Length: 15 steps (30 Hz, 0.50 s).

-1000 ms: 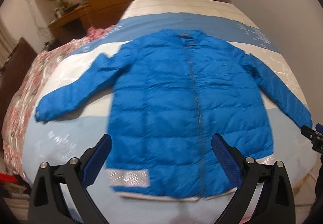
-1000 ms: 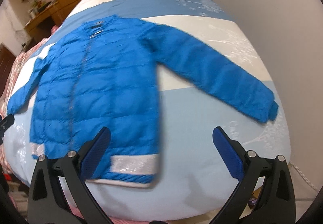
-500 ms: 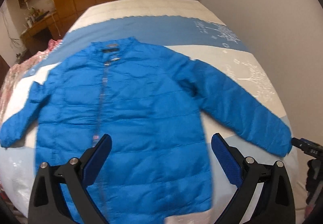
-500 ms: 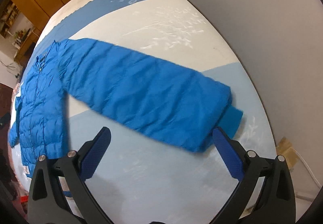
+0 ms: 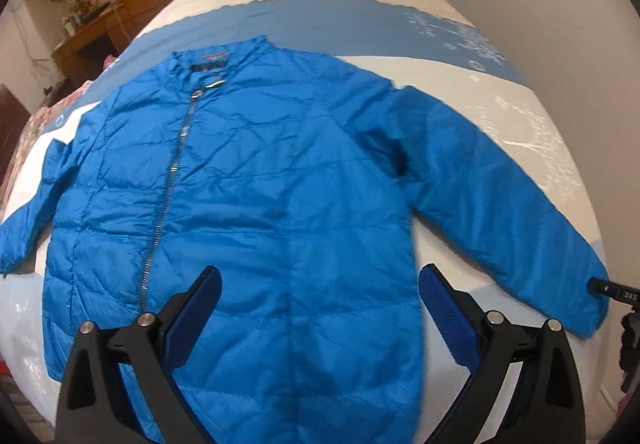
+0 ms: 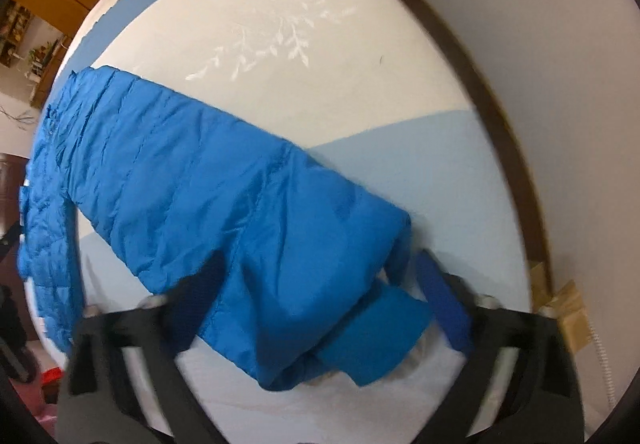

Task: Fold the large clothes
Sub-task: 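Move the right gripper to the jacket sleeve cuff and grasp it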

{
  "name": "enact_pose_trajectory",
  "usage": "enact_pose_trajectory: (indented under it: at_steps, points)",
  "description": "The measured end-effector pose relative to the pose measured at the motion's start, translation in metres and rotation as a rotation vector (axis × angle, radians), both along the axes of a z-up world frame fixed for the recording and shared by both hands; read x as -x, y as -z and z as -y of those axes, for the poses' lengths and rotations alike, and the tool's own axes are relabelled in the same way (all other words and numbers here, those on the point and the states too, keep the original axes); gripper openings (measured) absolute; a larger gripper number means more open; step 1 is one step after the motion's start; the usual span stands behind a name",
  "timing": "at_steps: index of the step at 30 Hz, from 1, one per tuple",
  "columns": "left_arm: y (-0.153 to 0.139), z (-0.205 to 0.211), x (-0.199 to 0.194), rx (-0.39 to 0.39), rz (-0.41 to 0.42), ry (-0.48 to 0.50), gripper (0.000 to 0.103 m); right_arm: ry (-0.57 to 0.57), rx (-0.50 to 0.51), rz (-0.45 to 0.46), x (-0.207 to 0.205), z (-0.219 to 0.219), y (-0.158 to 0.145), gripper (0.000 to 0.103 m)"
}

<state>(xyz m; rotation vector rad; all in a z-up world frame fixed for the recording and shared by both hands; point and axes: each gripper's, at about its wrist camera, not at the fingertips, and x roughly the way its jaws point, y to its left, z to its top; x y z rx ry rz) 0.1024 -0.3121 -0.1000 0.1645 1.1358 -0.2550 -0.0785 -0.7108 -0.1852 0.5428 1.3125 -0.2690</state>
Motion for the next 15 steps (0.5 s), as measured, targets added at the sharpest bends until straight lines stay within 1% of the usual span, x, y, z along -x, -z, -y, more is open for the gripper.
enact_pose_trajectory:
  at_steps: [1,3,4,6,7,8,9,10,12,14,15]
  points:
    - [0.003,-0.008,-0.003,-0.002,0.001,-0.016,0.099,-0.007,0.006,0.006,0.001,-0.001,-0.001,0.073]
    - [0.009,-0.028,-0.01,-0.004,0.001,-0.05,0.099,-0.032,0.028,0.009,0.002,-0.005,-0.004,0.063]
    - [0.013,-0.04,-0.013,-0.011,0.001,-0.074,0.099,-0.034,0.033,0.006,0.003,-0.007,-0.005,0.06]
    - [0.021,-0.067,-0.023,-0.014,-0.002,-0.128,0.099,-0.029,0.023,0.016,0.005,-0.007,-0.01,0.045]
    - [0.025,-0.081,-0.028,-0.02,0.0,-0.148,0.099,-0.021,0.012,0.023,0.006,-0.007,-0.012,0.042]
    - [0.028,-0.09,-0.032,-0.03,0.003,-0.163,0.099,-0.012,0.0,0.034,0.007,-0.007,-0.015,0.035]
    - [0.032,-0.105,-0.037,-0.042,0.006,-0.186,0.099,-0.004,-0.005,0.042,0.008,-0.008,-0.019,0.03]
    - [0.036,-0.119,-0.042,-0.046,0.008,-0.206,0.099,0.0,-0.009,0.05,0.01,-0.009,-0.023,0.028]
    - [0.042,-0.144,-0.051,-0.056,0.006,-0.233,0.099,0.018,-0.051,0.096,0.013,-0.015,-0.038,0.022]
    - [0.051,-0.161,-0.062,-0.06,-0.024,-0.234,0.099,0.022,-0.086,0.153,0.013,-0.023,-0.056,0.021]
    - [0.056,-0.169,-0.067,-0.061,-0.04,-0.23,0.099,0.018,-0.11,0.2,0.012,-0.03,-0.072,0.021]
